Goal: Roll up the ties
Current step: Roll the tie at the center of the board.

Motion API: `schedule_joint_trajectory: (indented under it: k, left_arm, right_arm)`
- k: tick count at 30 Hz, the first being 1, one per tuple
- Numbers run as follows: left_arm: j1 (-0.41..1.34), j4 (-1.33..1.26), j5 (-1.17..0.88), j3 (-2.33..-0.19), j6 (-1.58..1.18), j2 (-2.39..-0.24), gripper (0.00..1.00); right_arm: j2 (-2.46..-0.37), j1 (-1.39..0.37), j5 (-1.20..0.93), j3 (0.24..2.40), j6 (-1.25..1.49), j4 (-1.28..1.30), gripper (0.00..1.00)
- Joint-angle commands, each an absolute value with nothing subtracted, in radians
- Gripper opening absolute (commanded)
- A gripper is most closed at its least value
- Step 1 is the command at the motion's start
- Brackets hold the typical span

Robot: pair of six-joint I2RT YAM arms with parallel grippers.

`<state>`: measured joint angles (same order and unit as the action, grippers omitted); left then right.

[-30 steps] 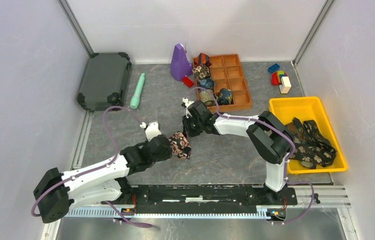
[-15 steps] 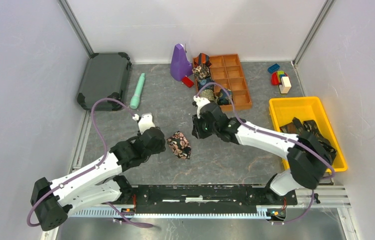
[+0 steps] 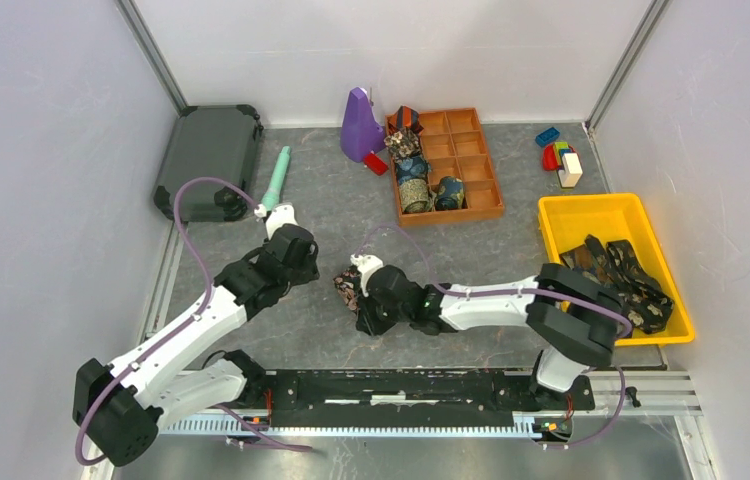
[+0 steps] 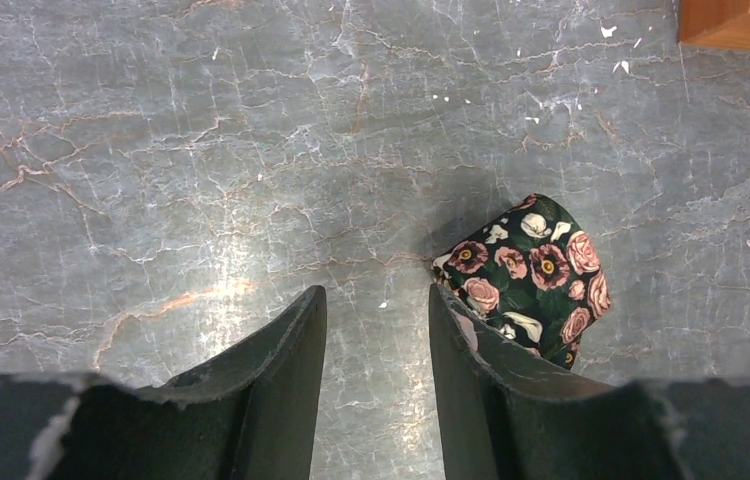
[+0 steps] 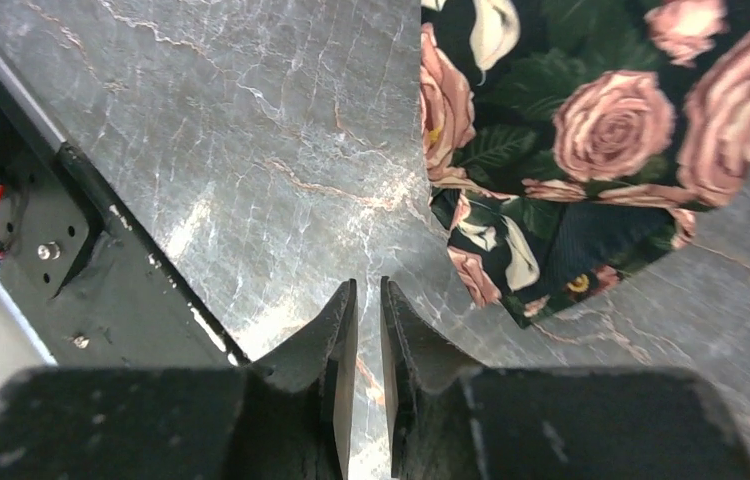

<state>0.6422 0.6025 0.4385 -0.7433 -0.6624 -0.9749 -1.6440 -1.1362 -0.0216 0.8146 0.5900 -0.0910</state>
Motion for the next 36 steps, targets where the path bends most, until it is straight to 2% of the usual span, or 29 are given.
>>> schedule_joint_trajectory:
  k: [1,11,30,32,36]
  left_arm:
    - [0.625,0.602,0.428,-0.765,-0.603,-0.943,0.50]
    - [0.611,0.618,0.432,-0.741,-0.608,-0.911,0.49]
    - [0.591,0.495,0.316,-0.724,-0.579,-0.962,0.50]
    - [0.588,0.451,0.275,-0.705,-0.573,-0.955,0.55]
    - [0.571,0.375,0.212,-0.660,-0.571,-0.931,0.73]
  right_arm:
    - [-1.712,-1.155,-0.006,0.862,0.623,-0.205,0.19]
    - [-1.734,-1.128,0.124,0.819,0.613,-0.161,0.18]
    - [-1.709,-0.912,0.089,0.760,0.492,-0.164,0.17]
    - [-1.712,-0.887,0.076,0.771,0.460,-0.165,0.17]
    - [-1.688,-0.867,0.021,0.782,0.388,-0.159,0.17]
